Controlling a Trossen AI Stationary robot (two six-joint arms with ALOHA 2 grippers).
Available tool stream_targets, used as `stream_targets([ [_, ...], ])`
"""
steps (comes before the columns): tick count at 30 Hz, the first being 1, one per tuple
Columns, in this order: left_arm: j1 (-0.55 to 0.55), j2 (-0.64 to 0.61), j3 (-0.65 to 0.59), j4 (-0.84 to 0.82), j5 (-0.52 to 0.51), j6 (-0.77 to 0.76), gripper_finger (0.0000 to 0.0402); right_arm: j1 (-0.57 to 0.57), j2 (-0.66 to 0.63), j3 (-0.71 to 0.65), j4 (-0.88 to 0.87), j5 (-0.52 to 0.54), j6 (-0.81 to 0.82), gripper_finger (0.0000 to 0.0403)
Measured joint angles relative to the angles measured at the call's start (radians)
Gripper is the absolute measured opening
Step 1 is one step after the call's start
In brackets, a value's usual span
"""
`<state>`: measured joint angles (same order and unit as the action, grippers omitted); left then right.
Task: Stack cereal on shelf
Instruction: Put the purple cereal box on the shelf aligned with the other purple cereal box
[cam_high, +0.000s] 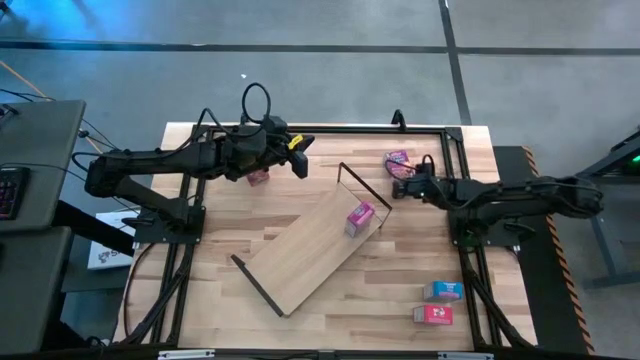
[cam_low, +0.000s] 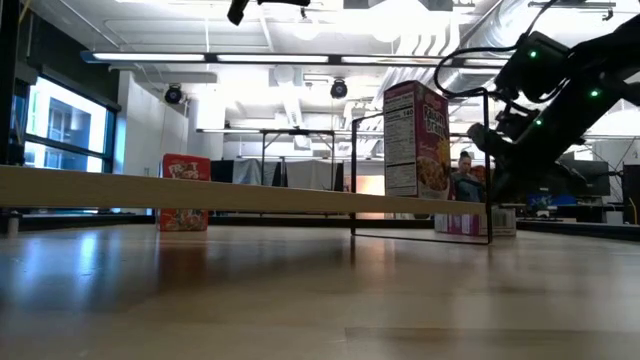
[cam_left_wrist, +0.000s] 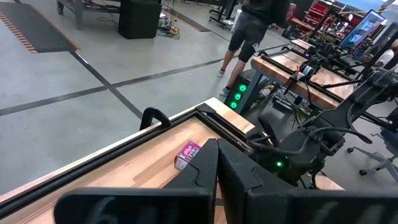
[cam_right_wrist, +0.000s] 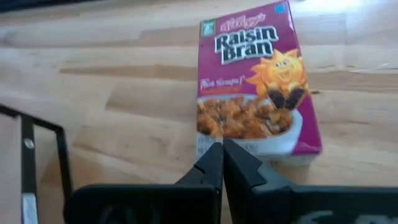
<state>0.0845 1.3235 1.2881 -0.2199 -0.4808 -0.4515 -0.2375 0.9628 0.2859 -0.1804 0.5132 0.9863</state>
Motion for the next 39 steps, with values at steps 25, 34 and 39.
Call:
stream_targets([
  [25, 0.000, 0.000, 0.000, 0.000, -0.001, -0.008, 0.0000, 0.028, 0.085, 0.000, -0.015, 0.076, 0.009, 0.0000],
  [34, 0.000, 0.000, 0.000, 0.000, -0.001, -0.008, 0.0000, 0.185, 0.087, -0.071, -0.110, 0.042, 0.226, 0.0000],
  [39, 0.000, 0.000, 0.000, 0.000, -0.002, -0.008, 0.0000, 0.250, 0.085, -0.112, -0.081, 0.073, 0.327, 0.0000],
])
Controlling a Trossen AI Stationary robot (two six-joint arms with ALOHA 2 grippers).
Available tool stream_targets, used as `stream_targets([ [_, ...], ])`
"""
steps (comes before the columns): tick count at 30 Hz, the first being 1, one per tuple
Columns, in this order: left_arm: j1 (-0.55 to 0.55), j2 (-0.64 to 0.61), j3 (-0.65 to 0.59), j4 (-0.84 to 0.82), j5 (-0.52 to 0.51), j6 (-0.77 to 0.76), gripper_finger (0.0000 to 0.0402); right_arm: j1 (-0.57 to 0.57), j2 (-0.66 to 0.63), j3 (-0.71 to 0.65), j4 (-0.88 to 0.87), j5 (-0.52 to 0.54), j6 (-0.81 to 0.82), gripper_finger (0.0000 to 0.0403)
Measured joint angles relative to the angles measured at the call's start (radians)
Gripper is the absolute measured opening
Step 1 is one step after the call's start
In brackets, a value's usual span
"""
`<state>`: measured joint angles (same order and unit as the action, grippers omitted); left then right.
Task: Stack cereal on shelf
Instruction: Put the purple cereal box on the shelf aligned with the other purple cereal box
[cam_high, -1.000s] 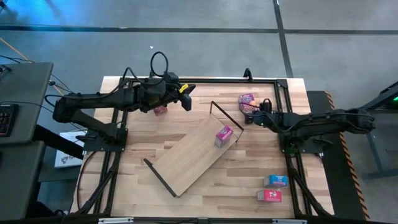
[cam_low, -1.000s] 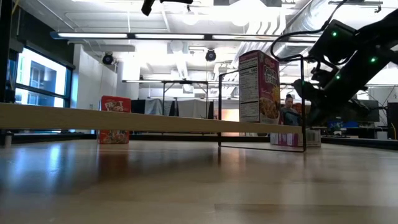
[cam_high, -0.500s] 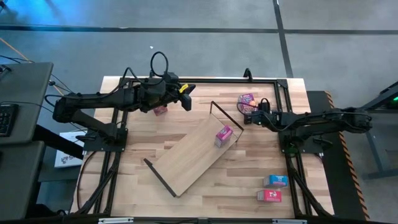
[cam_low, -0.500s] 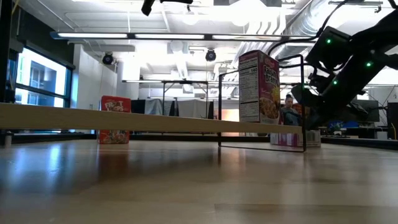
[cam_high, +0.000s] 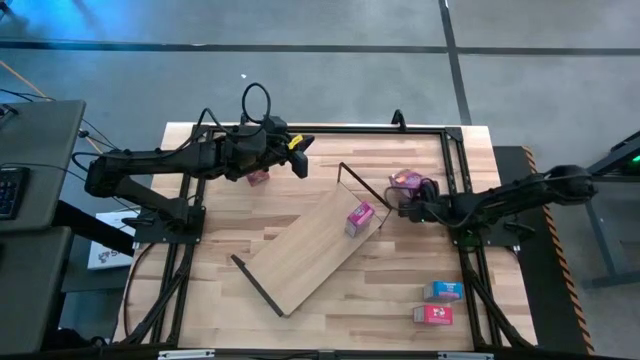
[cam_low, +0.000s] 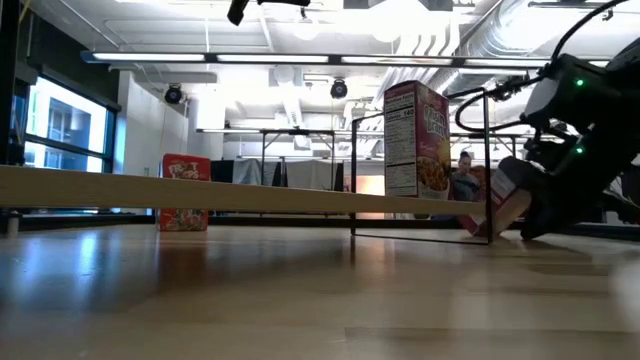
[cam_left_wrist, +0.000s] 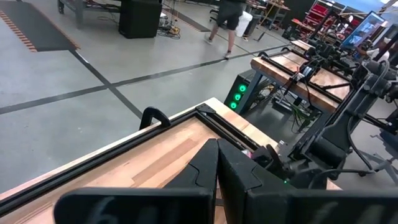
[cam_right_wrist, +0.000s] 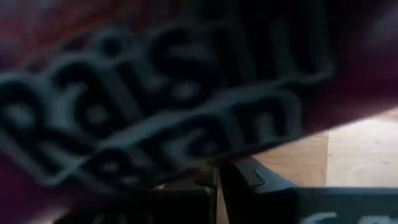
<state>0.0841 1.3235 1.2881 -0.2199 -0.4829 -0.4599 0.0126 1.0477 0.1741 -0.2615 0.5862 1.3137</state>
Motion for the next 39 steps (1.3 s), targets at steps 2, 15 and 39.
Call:
stream_targets([
  [2, 0.000, 0.000, 0.000, 0.001, -0.003, 0.000, 0.0000, 0.015, 0.000, -0.003, 0.000, 0.012, 0.016, 0.0000],
  [15, 0.000, 0.000, 0.000, 0.000, -0.003, 0.000, 0.0000, 0.020, -0.001, 0.075, -0.039, 0.005, -0.081, 0.0000],
  [39, 0.000, 0.000, 0.000, 0.000, -0.003, 0.012, 0.0000, -0.007, -0.092, 0.109, -0.022, 0.154, -0.130, 0.0000],
])
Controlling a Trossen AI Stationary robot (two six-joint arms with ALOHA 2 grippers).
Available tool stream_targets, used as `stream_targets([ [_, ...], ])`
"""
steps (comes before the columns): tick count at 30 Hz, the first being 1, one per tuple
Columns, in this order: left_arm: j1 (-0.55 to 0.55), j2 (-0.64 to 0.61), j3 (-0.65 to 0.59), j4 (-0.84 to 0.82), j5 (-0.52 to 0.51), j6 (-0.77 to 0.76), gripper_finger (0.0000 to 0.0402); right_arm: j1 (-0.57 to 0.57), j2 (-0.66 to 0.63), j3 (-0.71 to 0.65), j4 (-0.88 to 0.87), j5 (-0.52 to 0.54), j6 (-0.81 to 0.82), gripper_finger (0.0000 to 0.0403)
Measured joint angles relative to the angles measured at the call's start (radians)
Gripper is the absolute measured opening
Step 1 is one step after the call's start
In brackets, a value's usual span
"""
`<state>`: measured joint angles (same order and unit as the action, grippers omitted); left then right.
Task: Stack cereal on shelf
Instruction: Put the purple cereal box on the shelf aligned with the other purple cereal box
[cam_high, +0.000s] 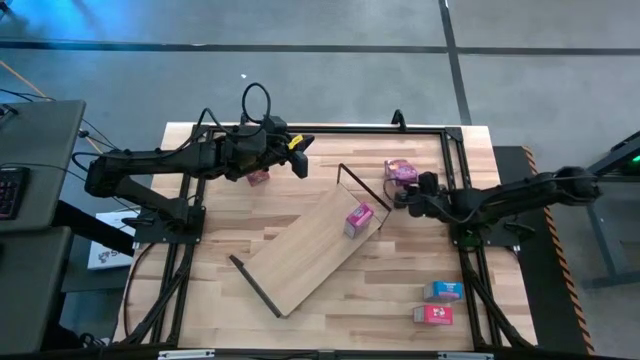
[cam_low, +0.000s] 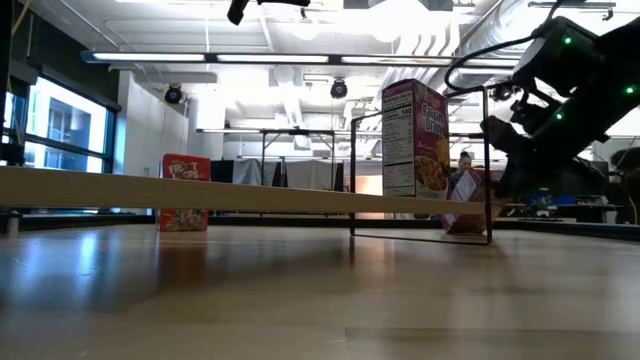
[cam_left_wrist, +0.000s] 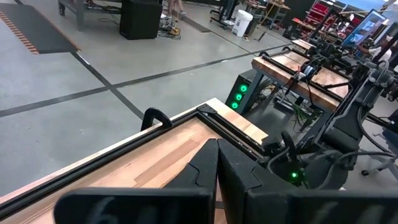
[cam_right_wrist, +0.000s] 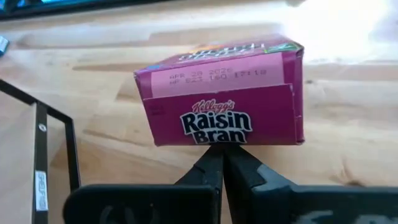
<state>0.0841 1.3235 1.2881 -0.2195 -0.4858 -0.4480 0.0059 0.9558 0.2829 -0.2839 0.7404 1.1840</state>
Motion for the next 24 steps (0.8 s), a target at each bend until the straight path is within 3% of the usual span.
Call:
stream_targets([
  [10, 0.000, 0.000, 0.000, 0.000, 0.000, 0.000, 0.0000, -0.130, -0.099, 0.000, 0.067, -0.037, -0.170, 0.0000],
  [24, 0.000, 0.000, 0.000, 0.000, 0.000, -0.003, 0.0000, -0.267, -0.101, 0.000, 0.173, -0.142, -0.324, 0.0000],
])
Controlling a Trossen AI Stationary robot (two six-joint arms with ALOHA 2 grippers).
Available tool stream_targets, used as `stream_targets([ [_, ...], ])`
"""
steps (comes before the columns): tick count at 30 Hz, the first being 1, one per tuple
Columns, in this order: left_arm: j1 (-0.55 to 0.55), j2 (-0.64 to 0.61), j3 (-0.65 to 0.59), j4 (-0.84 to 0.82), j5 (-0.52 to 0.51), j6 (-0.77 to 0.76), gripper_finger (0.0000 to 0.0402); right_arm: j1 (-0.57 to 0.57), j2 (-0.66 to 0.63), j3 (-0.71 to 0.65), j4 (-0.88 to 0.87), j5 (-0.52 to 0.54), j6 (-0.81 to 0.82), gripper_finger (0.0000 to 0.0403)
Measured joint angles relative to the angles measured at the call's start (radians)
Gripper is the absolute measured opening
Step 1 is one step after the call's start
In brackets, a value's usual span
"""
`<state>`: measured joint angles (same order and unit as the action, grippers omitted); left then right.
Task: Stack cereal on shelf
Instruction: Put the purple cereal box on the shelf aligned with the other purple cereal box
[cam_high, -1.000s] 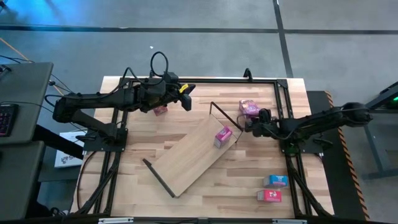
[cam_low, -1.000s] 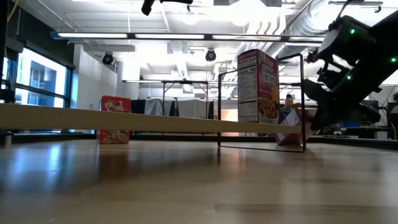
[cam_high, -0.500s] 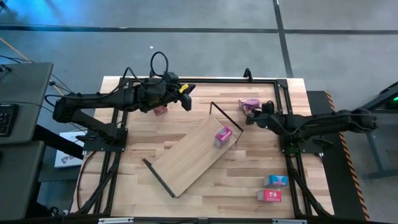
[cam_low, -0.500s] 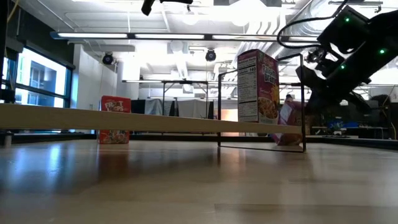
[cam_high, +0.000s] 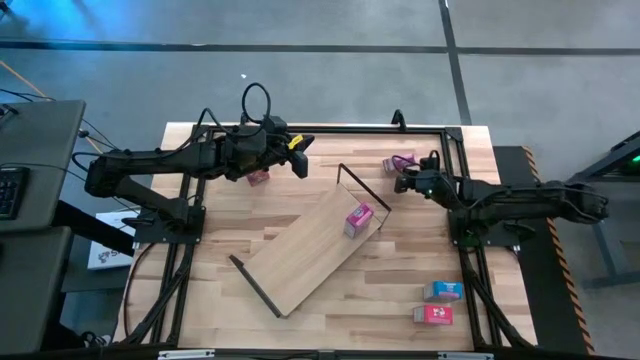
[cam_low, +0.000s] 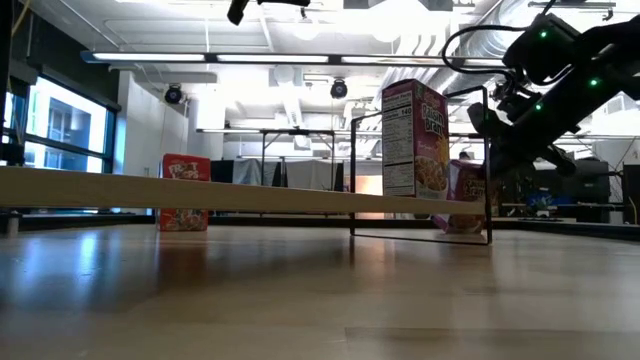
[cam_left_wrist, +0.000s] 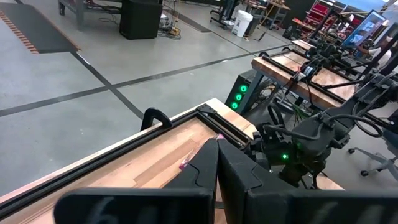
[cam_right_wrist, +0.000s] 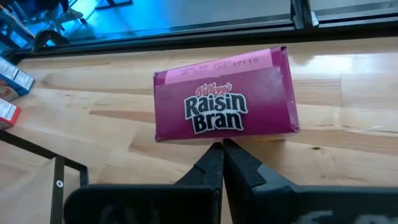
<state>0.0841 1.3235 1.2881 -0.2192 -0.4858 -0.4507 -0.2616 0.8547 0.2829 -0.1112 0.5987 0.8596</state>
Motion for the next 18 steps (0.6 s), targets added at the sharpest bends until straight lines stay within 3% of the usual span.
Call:
stream_targets([
  [18, 0.000, 0.000, 0.000, 0.000, 0.000, -0.001, 0.0000, -0.088, 0.000, 0.000, 0.070, -0.081, -0.056, 0.0000],
])
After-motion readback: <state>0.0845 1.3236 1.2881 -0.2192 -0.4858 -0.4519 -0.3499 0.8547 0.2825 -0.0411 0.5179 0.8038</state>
